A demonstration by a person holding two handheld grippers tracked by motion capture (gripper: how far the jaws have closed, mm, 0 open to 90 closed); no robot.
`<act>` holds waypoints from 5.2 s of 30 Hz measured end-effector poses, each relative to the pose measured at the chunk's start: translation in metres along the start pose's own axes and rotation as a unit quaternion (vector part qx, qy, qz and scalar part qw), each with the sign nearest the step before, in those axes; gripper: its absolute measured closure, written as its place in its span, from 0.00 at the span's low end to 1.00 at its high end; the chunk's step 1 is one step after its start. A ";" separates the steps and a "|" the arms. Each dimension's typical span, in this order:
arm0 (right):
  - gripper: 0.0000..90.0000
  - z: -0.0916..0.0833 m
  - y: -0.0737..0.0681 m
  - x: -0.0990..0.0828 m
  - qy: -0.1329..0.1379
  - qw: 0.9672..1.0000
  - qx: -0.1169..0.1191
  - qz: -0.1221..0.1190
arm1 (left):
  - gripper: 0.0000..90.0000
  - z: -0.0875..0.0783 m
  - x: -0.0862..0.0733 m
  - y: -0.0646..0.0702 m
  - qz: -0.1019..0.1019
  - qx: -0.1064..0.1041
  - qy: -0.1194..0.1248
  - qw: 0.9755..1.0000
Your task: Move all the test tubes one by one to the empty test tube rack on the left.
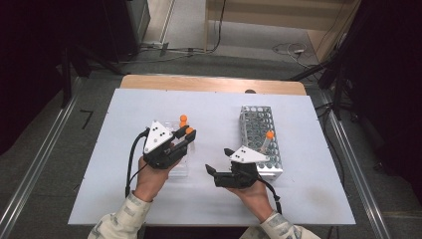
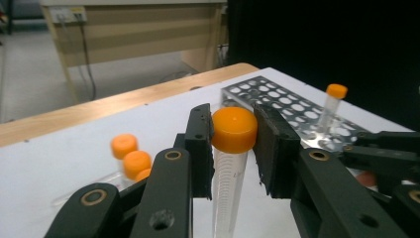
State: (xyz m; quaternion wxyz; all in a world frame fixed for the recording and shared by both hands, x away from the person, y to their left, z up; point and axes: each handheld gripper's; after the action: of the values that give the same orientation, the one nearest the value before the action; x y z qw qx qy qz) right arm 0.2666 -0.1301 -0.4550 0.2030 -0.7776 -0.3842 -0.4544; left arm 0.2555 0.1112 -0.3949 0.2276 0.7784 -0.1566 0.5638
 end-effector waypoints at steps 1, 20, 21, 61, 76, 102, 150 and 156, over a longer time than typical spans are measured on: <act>0.16 0.000 0.000 0.000 -0.001 1.000 -0.001 0.000 | 0.79 0.000 0.000 -0.001 -0.001 0.002 0.000 1.000; 0.16 0.000 0.001 -0.001 -0.003 1.000 -0.006 0.001 | 0.79 -0.002 0.001 -0.016 -0.002 0.042 0.001 0.999; 0.16 0.000 0.001 -0.001 -0.004 1.000 -0.007 0.002 | 0.79 -0.002 0.001 -0.016 -0.003 0.043 0.001 0.999; 0.18 -0.001 0.001 -0.003 -0.005 1.000 -0.006 0.005 | 0.68 0.017 -0.026 -0.021 -0.003 0.071 -0.031 0.997; 0.19 -0.018 0.010 0.000 0.014 1.000 -0.022 0.006 | 0.28 0.014 -0.021 -0.012 -0.014 0.073 -0.019 0.997; 0.23 -0.074 0.068 -0.024 0.020 0.990 -0.133 0.028 | 0.18 0.014 -0.020 -0.015 -0.021 0.081 -0.022 0.996; 0.78 -0.053 0.119 -0.041 -0.001 0.990 -0.143 0.021 | 0.19 0.017 -0.023 -0.013 -0.022 0.076 -0.024 0.997; 0.78 -0.056 0.118 -0.038 0.001 0.989 -0.146 0.022 | 0.19 0.017 -0.023 -0.014 -0.022 0.077 -0.022 0.997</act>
State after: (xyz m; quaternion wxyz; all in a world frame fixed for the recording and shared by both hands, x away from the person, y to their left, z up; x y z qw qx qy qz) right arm 0.3169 -0.2562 -0.4561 0.0977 -0.8068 -0.2964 -0.5017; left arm 0.2686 0.1138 -0.4233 0.1762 0.8091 -0.1004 0.5515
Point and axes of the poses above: each handheld gripper's, and its own axes: z roughly forward along the jaws, x roughly out of its top, y roughly to its right, and after that the axes turned 7 degrees about -z, right-handed
